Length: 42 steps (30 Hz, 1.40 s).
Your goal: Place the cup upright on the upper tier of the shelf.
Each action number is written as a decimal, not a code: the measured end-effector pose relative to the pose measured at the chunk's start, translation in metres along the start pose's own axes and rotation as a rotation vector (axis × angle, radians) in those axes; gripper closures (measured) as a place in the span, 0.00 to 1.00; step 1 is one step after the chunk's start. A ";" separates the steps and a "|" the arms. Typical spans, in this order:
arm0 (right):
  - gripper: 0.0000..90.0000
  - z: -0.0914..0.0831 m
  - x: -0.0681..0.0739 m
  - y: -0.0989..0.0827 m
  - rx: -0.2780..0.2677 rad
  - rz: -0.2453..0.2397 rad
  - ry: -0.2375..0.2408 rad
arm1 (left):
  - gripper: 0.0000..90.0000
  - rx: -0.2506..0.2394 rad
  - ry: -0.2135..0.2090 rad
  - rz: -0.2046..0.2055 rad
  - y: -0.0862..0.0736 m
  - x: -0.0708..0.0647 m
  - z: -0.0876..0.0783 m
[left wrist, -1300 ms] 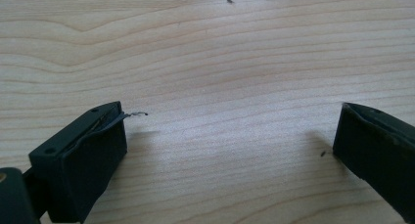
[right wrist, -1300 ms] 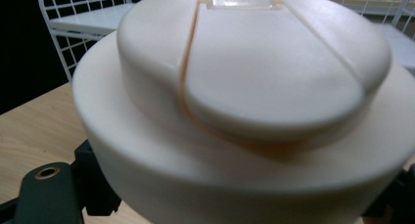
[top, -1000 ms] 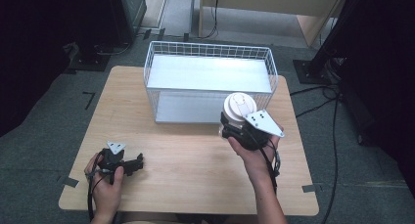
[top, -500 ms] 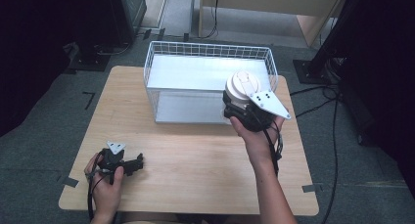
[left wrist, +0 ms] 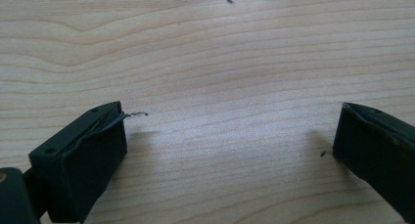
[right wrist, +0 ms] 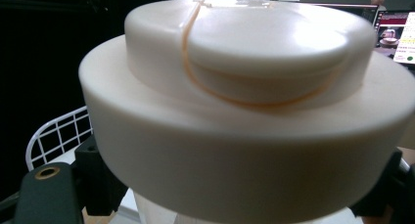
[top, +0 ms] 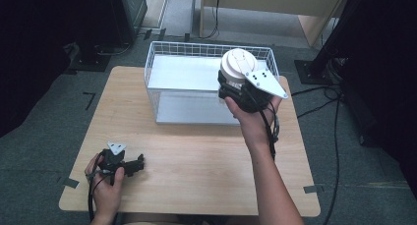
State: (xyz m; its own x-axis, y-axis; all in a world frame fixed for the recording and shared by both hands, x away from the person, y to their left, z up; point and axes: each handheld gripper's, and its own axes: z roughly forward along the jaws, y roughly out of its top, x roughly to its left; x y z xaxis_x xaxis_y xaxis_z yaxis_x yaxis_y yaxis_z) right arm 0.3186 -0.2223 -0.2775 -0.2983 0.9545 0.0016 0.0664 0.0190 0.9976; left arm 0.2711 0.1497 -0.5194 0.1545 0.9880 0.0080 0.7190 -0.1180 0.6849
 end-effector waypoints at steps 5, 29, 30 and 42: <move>0.18 0.017 -0.001 0.005 -0.002 0.008 0.002 | 0.00 -0.003 -0.001 -0.004 0.000 0.000 0.000; 0.18 0.107 -0.009 0.009 0.041 0.043 -0.090 | 0.00 0.001 -0.014 0.014 0.000 -0.002 0.000; 0.18 0.108 -0.009 0.009 0.038 0.047 -0.086 | 0.00 0.001 -0.014 0.014 0.000 -0.002 0.000; 0.14 0.102 -0.019 0.006 0.040 0.105 0.001 | 0.00 0.001 -0.013 0.013 0.000 -0.002 0.000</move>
State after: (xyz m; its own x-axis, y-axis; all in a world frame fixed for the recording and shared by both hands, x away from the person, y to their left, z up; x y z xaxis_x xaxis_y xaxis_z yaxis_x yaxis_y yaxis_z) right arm 0.4217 -0.2096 -0.2785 -0.2883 0.9516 0.1060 0.1352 -0.0691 0.9884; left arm 0.2709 0.1476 -0.5192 0.1732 0.9849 0.0075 0.7174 -0.1313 0.6841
